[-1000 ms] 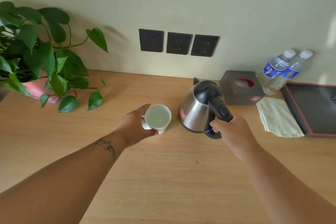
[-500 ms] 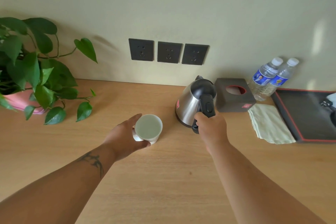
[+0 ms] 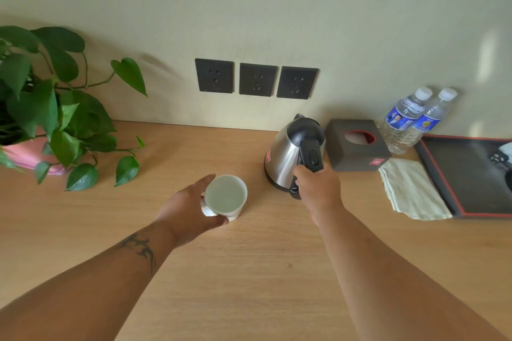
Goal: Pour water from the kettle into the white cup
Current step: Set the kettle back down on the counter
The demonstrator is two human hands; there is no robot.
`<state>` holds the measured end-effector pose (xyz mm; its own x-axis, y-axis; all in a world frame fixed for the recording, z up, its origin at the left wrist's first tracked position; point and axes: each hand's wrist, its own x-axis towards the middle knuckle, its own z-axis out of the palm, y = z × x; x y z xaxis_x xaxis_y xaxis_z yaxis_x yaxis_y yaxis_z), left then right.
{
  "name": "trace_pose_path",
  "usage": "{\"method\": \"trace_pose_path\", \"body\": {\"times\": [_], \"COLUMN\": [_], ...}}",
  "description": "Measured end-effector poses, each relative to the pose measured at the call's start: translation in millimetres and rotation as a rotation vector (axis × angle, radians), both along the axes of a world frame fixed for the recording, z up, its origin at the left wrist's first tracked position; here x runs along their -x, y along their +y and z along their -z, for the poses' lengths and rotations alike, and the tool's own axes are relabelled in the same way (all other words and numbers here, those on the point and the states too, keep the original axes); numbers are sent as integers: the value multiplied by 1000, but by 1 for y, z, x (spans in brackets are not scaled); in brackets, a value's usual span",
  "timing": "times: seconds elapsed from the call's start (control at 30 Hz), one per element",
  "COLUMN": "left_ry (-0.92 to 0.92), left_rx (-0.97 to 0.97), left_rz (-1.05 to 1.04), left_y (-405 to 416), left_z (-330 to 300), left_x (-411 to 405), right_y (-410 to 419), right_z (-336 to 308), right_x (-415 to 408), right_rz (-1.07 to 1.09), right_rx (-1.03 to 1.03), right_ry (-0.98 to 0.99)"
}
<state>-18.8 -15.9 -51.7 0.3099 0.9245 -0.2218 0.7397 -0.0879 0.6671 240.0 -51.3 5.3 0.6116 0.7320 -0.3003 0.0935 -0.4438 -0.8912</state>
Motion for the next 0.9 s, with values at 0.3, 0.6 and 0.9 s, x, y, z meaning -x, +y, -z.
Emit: {"method": "trace_pose_path", "body": {"times": [0.3, 0.6, 0.9], "left_ry": [8, 12, 25], "left_rx": [4, 26, 33], "left_rz": [15, 17, 21], "left_y": [2, 4, 4], "left_z": [3, 4, 2], "left_x": [2, 2, 2], "right_y": [16, 20, 19], "right_z": [-7, -10, -13], "right_x": [-15, -19, -20], "right_rz": [-98, -116, -123], "right_rx": [66, 92, 120], "right_ry": [-39, -49, -37]}}
